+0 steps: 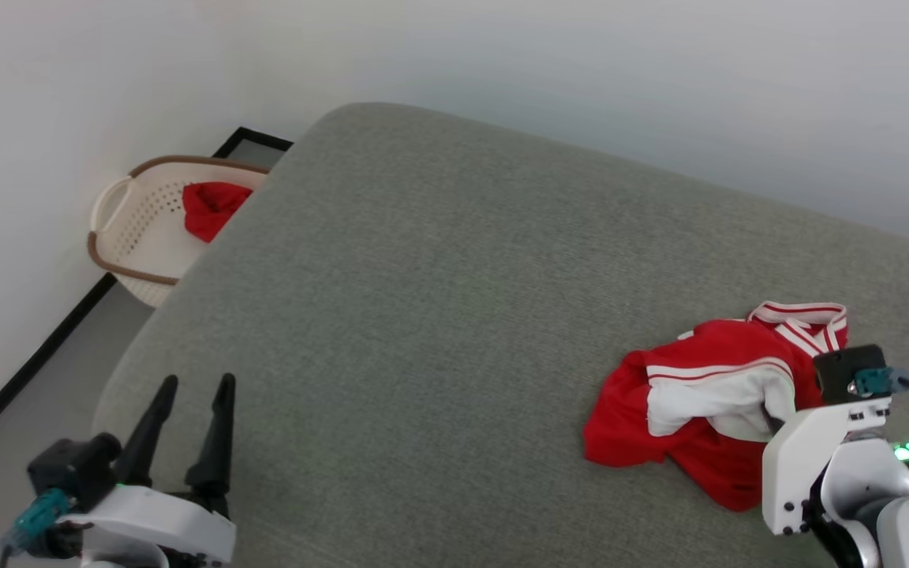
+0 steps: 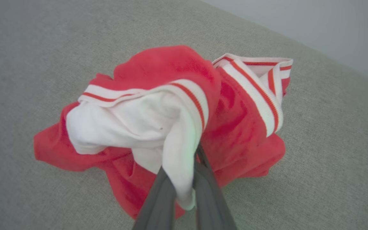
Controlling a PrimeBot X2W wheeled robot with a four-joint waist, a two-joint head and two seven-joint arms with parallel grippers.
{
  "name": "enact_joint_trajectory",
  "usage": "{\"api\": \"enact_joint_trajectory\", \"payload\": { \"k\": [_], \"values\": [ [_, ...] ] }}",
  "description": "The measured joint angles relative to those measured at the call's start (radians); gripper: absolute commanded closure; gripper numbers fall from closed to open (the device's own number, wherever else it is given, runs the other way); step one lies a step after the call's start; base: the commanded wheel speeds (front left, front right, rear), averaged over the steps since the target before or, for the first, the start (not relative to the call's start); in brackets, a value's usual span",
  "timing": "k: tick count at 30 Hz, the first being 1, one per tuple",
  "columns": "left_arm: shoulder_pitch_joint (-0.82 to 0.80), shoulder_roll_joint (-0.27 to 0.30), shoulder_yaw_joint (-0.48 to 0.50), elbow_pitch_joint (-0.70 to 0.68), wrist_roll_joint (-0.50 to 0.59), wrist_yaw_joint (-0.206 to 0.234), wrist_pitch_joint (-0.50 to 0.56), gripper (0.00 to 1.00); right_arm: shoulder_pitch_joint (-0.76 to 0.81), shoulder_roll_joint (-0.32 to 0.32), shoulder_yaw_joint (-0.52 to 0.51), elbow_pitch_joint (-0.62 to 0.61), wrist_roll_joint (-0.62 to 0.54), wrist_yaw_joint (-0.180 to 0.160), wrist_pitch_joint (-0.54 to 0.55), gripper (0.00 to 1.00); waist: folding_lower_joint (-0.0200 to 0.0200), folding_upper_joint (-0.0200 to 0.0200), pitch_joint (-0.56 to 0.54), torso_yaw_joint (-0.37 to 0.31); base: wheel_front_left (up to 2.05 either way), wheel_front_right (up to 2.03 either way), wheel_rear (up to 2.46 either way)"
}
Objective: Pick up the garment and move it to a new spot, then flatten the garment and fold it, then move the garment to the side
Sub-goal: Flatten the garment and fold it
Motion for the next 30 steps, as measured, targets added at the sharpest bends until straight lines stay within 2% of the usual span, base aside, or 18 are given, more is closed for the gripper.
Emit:
{"api": "enact_joint_trajectory", "payload": {
  "k": [7,18,23,29,30],
  "values": [
    [0.021,-0.005,0.048,-0.019,0.011,-0.002,-0.003,0.00,-0.007,-0.032,-0.008,-0.083,0.019,0.000,0.055,1.00,0.0000,0.0000,0.003,-0.045,0.00,0.00,0.00],
    [0.043,-0.018,0.079,-0.053,0.030,-0.005,-0.003,0.00,0.068,-0.101,-0.165,-0.171,0.041,0.000,0.134,1.00,0.0000,0.0000,0.006,-0.149,0.00,0.00,0.00],
    [0.038,-0.016,0.070,-0.053,0.035,-0.006,-0.003,0.00,0.100,-0.126,-0.231,-0.132,0.042,0.000,0.143,1.00,0.0000,0.0000,0.014,-0.189,0.00,0.00,0.00],
    [0.022,-0.017,0.048,-0.046,0.035,-0.007,-0.003,0.00,0.110,-0.139,-0.283,-0.017,0.045,0.000,0.115,1.00,0.0000,-0.0001,0.029,-0.215,0.00,0.00,0.00],
    [0.019,-0.017,0.044,-0.044,0.034,-0.007,-0.003,0.00,0.110,-0.143,-0.278,0.002,0.045,0.000,0.108,0.97,0.0000,0.0000,0.032,-0.218,0.00,0.00,0.00]
  ]
}}
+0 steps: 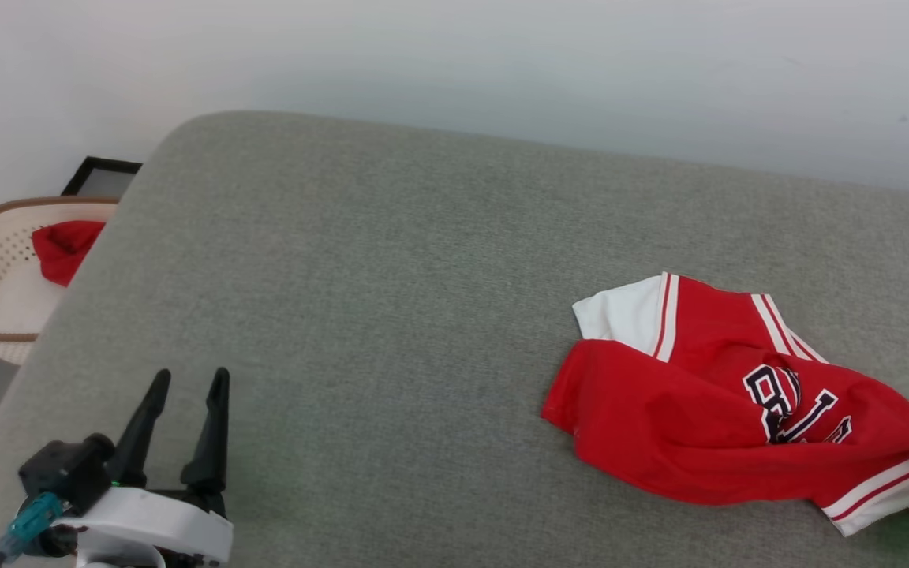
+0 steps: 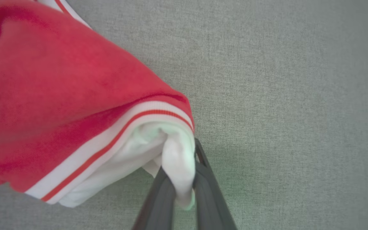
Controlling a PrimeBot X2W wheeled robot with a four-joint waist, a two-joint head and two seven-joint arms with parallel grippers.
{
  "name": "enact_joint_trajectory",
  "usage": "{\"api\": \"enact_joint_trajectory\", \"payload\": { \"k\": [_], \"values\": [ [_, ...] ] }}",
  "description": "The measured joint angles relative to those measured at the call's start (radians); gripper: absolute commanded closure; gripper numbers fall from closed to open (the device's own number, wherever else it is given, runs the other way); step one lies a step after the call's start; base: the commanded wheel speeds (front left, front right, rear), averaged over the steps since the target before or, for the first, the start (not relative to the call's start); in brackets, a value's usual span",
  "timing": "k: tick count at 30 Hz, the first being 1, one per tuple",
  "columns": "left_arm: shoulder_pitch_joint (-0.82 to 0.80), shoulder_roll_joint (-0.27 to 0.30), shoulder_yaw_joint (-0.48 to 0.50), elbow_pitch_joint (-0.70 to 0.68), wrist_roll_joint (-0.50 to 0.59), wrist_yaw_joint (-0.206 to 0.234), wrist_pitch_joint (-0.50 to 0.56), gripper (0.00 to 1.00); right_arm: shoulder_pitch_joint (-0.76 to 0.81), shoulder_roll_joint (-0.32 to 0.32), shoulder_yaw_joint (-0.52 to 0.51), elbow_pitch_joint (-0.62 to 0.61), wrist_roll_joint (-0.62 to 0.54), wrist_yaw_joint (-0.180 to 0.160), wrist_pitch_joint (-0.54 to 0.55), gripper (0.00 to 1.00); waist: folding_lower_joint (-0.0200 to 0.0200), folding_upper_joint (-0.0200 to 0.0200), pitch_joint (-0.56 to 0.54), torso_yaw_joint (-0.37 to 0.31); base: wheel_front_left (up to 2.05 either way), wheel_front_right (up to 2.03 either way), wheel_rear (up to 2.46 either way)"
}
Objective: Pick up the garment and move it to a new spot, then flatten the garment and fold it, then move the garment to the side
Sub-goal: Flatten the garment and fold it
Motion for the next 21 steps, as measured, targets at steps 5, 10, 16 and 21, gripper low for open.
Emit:
{"api": "enact_joint_trajectory", "payload": {
  "k": [5,10,16,21],
  "values": [
    [-0.006,0.011,-0.024,0.003,-0.014,0.000,0.018,0.00,-0.028,0.000,0.028,0.063,0.020,0.000,-0.037,0.00,0.0000,0.0000,0.006,-0.019,0.00,0.00,0.00],
    [-0.025,0.038,-0.030,-0.023,-0.025,-0.003,0.041,0.00,-0.055,0.001,0.062,0.053,0.041,0.000,-0.059,0.00,0.0000,0.0000,0.006,-0.050,0.00,0.00,0.00],
    [-0.040,0.072,-0.041,-0.069,-0.038,-0.003,0.092,0.00,-0.055,0.023,0.085,-0.025,0.060,0.000,-0.077,0.00,0.0000,0.0000,-0.001,-0.097,0.00,0.00,0.00],
    [-0.066,0.106,-0.059,-0.114,-0.056,-0.003,0.170,0.00,-0.026,0.047,0.105,-0.116,0.063,0.000,-0.107,0.00,0.0000,0.0000,-0.010,-0.141,0.00,0.00,0.00]
  ]
}}
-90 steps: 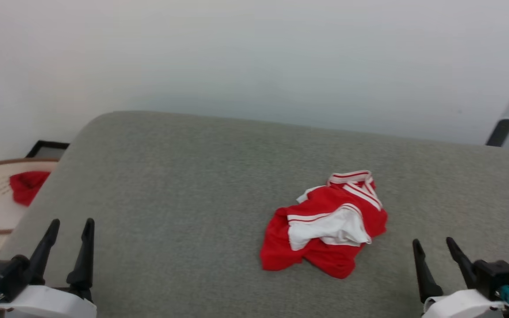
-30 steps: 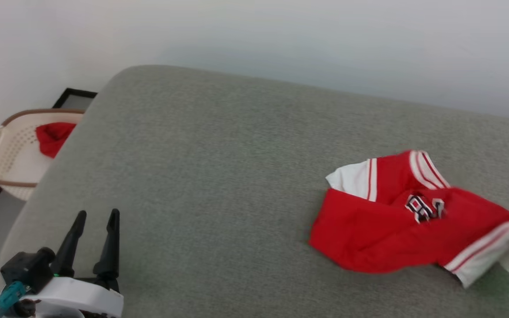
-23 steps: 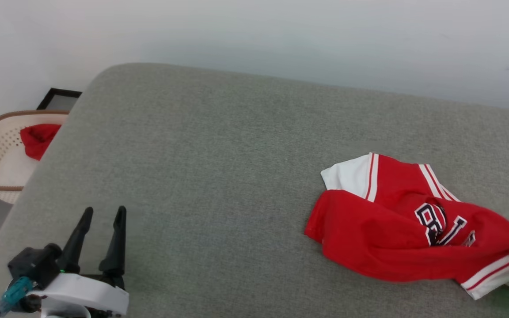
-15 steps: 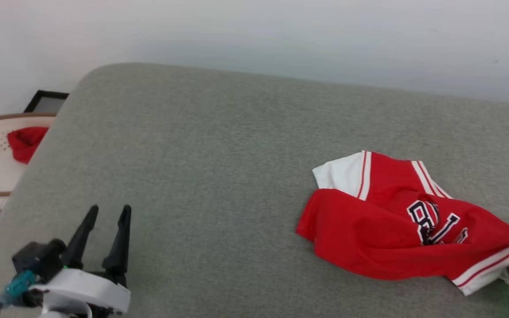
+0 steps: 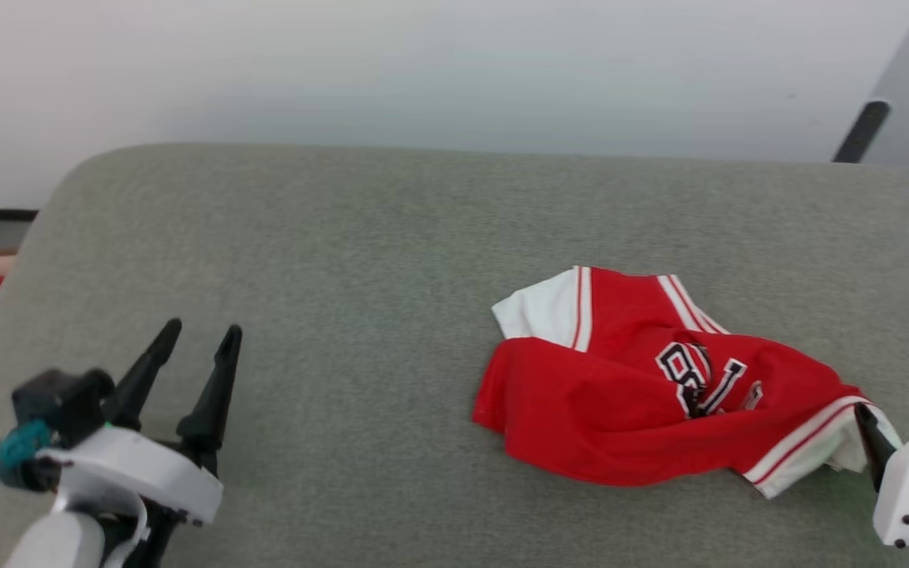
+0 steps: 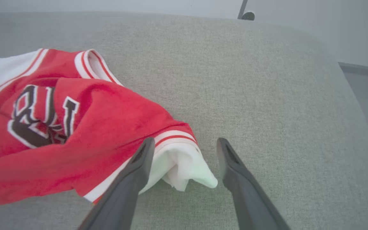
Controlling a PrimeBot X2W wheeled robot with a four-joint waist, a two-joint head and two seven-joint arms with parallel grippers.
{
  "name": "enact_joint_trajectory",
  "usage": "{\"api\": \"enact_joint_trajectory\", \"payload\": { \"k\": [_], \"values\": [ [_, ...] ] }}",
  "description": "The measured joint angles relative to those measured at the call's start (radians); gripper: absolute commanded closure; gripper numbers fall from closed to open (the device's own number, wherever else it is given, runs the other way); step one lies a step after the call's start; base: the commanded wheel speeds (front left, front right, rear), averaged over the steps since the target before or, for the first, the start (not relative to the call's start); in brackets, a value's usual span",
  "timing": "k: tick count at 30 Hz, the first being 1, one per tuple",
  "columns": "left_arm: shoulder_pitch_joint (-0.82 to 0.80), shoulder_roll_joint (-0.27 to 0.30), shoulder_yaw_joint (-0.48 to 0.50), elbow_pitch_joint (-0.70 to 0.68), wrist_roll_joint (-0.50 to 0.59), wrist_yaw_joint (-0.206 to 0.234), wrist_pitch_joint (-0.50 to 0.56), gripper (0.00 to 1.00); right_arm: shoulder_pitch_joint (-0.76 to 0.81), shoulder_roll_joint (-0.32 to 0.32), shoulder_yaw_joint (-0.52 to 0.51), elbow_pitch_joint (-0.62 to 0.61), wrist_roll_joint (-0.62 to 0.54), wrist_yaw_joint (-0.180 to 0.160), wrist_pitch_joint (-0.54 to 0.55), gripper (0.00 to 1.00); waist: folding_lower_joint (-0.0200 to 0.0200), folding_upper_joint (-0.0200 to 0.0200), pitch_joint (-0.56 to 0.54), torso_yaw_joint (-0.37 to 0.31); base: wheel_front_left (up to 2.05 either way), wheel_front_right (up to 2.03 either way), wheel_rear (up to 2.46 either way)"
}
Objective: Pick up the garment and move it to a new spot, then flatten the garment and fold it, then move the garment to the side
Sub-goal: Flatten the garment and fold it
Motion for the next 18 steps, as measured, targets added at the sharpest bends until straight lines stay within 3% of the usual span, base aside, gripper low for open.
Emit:
{"api": "enact_joint_trajectory", "payload": {
  "k": [5,10,18],
  "values": [
    [-0.050,0.044,-0.029,-0.046,-0.036,0.000,0.098,0.00,0.026,0.035,0.019,-0.078,-0.002,0.000,-0.081,0.00,0.0000,0.0000,-0.008,-0.051,0.00,0.00,0.00],
    [-0.111,0.088,-0.053,-0.082,-0.070,-0.001,0.181,0.00,0.053,0.080,0.030,-0.132,-0.032,0.000,-0.234,0.00,0.0000,0.0000,-0.011,-0.110,0.00,0.00,0.00],
    [-0.191,0.120,-0.089,-0.103,-0.142,-0.001,0.305,0.00,0.054,0.128,0.063,-0.129,-0.065,0.000,-0.457,0.00,0.0000,0.0001,-0.001,-0.214,0.00,0.00,0.00]
  ]
}}
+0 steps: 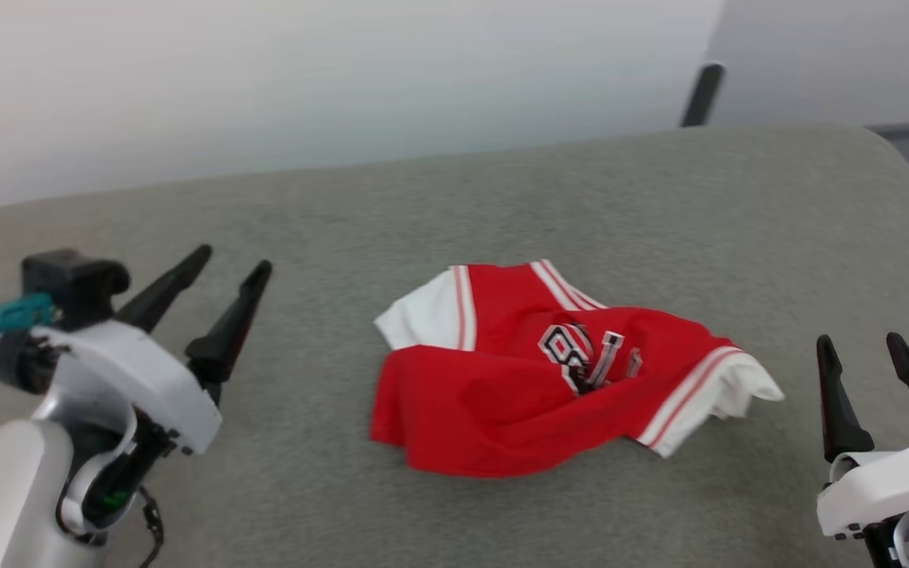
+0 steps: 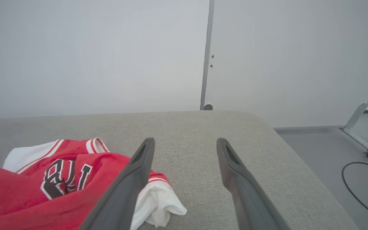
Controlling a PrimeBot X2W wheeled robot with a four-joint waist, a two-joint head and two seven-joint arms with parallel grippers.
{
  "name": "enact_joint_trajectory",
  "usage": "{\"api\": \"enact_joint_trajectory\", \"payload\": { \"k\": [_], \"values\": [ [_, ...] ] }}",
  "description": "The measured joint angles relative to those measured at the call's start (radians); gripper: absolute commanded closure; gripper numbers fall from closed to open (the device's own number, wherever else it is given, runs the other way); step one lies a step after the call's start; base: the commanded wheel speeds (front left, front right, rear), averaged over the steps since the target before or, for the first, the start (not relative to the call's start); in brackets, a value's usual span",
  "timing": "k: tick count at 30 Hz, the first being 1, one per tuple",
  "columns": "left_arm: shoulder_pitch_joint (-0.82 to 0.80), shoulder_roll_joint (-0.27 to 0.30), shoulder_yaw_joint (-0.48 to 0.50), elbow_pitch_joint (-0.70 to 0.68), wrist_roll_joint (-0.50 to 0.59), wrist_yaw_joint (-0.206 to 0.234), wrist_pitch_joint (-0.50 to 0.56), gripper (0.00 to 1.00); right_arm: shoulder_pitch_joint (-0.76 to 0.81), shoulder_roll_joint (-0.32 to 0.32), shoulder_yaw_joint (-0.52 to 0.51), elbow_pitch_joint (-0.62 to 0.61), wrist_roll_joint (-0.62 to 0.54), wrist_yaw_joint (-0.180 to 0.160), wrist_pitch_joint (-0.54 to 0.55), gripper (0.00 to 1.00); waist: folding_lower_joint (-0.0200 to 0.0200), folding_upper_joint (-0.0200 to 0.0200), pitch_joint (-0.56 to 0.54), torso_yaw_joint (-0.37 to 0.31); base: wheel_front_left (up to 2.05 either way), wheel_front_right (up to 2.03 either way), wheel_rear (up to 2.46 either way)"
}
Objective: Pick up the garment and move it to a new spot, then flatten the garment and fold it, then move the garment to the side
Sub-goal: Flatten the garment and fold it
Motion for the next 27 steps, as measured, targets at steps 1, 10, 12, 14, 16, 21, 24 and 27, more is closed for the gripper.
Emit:
{"api": "enact_joint_trajectory", "payload": {
  "k": [1,10,12,14,16,21,24,27],
  "values": [
    [-0.011,0.002,-0.011,0.000,-0.012,0.000,0.021,0.00,0.000,0.004,0.002,0.002,0.000,0.000,-0.018,0.00,0.0000,0.0000,0.003,-0.013,0.00,0.00,0.00],
    [-0.147,0.024,-0.090,0.072,-0.101,0.000,0.256,0.00,-0.040,0.021,0.050,0.022,-0.005,0.000,-0.086,0.00,0.0000,0.0000,0.055,-0.109,0.00,0.00,0.00],
    [-0.184,0.024,-0.107,0.094,-0.111,0.000,0.306,0.00,-0.046,0.024,0.056,0.025,0.002,0.000,-0.100,0.00,0.0000,0.0000,0.074,-0.124,0.00,0.00,0.00],
    [-0.220,0.026,-0.123,0.116,-0.118,0.000,0.352,0.00,-0.048,0.025,0.063,0.032,0.011,0.000,-0.113,0.00,0.0000,0.0000,0.092,-0.139,0.00,0.00,0.00],
    [-0.251,0.032,-0.138,0.143,-0.120,0.000,0.396,0.00,-0.051,0.025,0.075,0.043,0.027,0.000,-0.128,0.00,0.0000,0.0000,0.110,-0.155,0.00,0.00,0.00],
    [-0.317,0.049,-0.166,0.200,-0.114,0.002,0.477,0.00,-0.073,0.026,0.112,0.075,0.062,0.000,-0.178,0.00,0.0000,0.0000,0.156,-0.195,0.00,0.00,0.00],
    [-0.337,0.058,-0.177,0.238,-0.112,0.011,0.521,0.00,-0.086,0.026,0.128,0.092,0.077,0.000,-0.210,0.00,0.0000,0.0000,0.183,-0.221,0.00,0.00,0.00],
    [-0.347,0.071,-0.187,0.275,-0.108,0.020,0.557,0.00,-0.092,0.026,0.143,0.112,0.092,0.000,-0.242,0.00,0.0000,0.0000,0.209,-0.245,0.00,0.00,0.00]
  ]
}}
